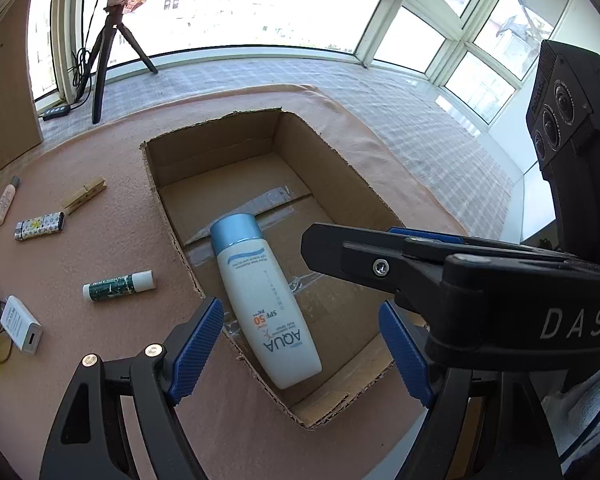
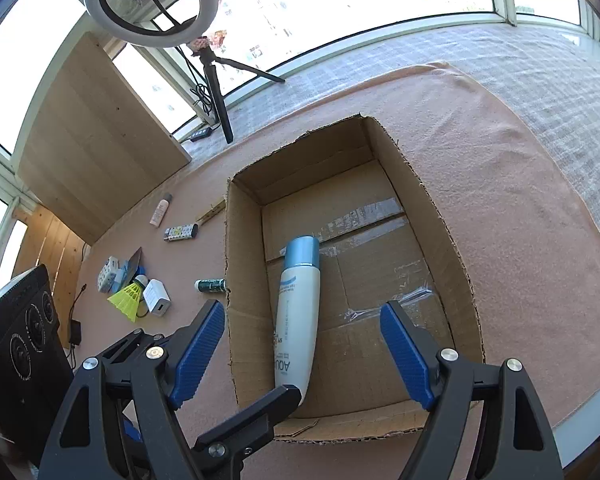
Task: Organize objects
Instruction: 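Carry the sunscreen bottle with the left gripper over the cardboard box, then lower the bottle into the box and open the left gripper, then move the left tool to the yellow shuttlecock and grasp it, then carry the shuttlecock with the left gripper into the cardboard box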
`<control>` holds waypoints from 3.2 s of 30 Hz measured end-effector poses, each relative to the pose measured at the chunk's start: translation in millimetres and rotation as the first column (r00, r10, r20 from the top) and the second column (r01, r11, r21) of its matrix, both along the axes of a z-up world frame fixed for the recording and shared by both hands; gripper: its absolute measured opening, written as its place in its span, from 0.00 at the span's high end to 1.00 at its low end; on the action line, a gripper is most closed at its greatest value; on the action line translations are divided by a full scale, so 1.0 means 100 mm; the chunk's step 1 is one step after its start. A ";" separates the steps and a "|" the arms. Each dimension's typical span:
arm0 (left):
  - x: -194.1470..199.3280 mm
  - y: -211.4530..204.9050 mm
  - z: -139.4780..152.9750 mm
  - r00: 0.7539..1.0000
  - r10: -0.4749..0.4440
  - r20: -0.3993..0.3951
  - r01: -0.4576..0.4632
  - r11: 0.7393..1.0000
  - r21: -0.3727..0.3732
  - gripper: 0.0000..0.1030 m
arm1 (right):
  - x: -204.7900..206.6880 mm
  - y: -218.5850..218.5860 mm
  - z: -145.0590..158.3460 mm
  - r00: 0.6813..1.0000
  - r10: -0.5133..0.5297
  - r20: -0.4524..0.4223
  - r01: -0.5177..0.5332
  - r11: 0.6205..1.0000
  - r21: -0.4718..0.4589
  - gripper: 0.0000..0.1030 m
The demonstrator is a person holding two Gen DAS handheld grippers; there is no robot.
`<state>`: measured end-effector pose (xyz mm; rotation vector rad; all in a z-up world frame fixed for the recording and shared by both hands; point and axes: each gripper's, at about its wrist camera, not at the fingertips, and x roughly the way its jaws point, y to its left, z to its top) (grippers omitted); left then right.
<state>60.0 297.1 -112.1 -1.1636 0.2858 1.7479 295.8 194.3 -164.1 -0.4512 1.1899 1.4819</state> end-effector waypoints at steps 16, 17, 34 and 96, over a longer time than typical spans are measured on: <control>-0.17 -0.64 0.11 0.998 0.064 -0.011 -0.064 0.998 0.014 0.20 | -0.26 -0.08 0.02 1.000 -0.002 -0.030 0.003 1.000 0.028 0.25; -0.20 -0.70 0.12 0.997 0.075 -0.011 -0.075 0.997 0.017 0.20 | -0.29 -0.08 0.03 1.000 0.001 -0.029 0.000 1.000 0.030 0.25; -0.94 -2.13 0.03 0.946 0.323 -0.009 -0.323 0.946 -0.005 0.20 | -1.15 0.09 0.12 0.992 0.120 -0.025 -0.118 0.990 0.074 0.25; -1.77 -2.76 -0.28 0.933 0.360 -0.009 -0.360 0.933 0.014 0.97 | -2.88 1.11 -0.37 0.919 0.270 -0.288 -0.314 0.942 -0.116 0.63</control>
